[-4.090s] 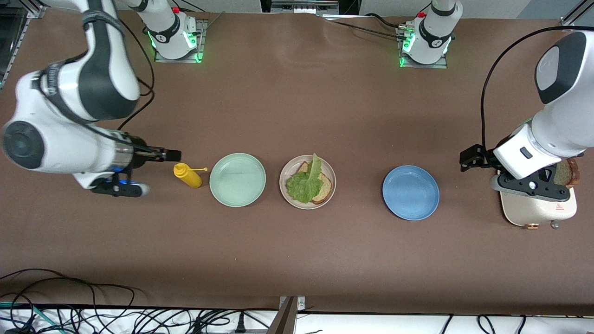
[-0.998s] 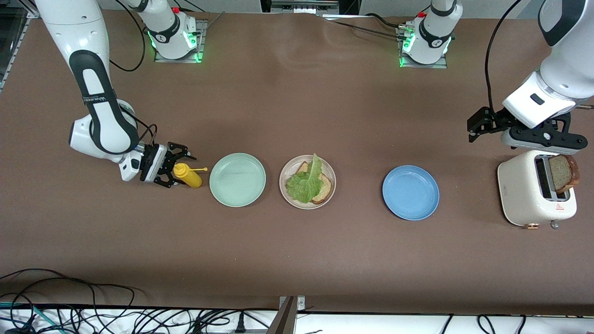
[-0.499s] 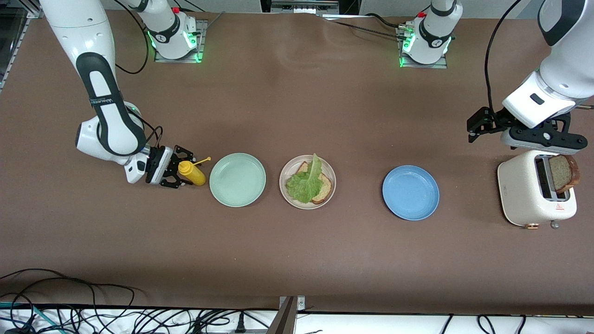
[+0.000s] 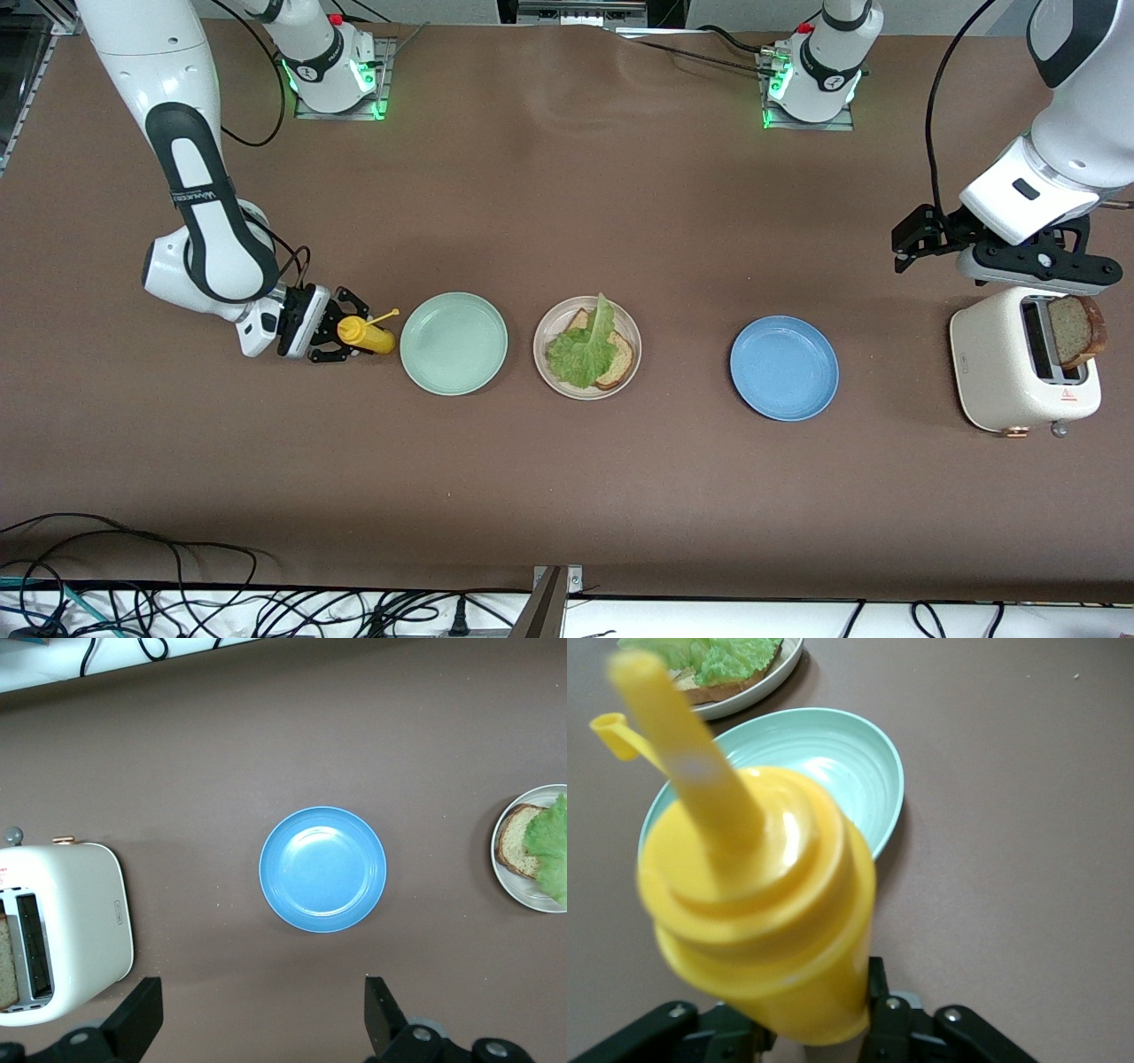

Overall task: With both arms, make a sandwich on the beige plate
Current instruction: 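Lift the mustard bottle upright with the right gripper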

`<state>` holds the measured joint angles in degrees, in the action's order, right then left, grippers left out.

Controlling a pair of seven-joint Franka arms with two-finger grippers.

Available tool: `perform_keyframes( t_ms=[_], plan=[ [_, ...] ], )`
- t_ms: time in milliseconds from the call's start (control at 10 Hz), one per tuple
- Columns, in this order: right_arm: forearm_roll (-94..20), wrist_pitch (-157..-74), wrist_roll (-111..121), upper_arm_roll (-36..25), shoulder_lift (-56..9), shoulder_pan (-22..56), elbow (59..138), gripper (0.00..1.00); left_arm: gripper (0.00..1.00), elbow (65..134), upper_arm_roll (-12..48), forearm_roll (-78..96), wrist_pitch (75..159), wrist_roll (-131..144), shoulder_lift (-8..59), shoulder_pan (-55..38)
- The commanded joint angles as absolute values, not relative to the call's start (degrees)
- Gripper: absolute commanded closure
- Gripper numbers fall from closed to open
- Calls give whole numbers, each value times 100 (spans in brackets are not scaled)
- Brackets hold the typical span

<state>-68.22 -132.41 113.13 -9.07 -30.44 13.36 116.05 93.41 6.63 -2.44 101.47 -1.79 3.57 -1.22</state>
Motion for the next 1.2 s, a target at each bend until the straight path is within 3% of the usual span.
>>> perform_keyframes(
  t_ms=[0, 200, 698, 1097],
  plan=[
    [-6522, -13307, 11198, -888, -3111, 1354, 11347, 100, 0, 9316, 615, -167, 10187, -264, 343, -149],
    [-6112, -13307, 10865, -861, -3033, 1406, 11225, 100, 0, 9316, 615, -167, 10187, -281, 343, -141],
    [-3065, -13167, 6804, -406, -2506, 1582, 10592, 100, 0, 9316, 624, -176, 10195, -299, 343, -141],
    [-1043, -12247, 3491, -396, -2452, 2519, 9706, 100, 0, 9316, 624, -176, 10195, -299, 343, -141]
  ],
)
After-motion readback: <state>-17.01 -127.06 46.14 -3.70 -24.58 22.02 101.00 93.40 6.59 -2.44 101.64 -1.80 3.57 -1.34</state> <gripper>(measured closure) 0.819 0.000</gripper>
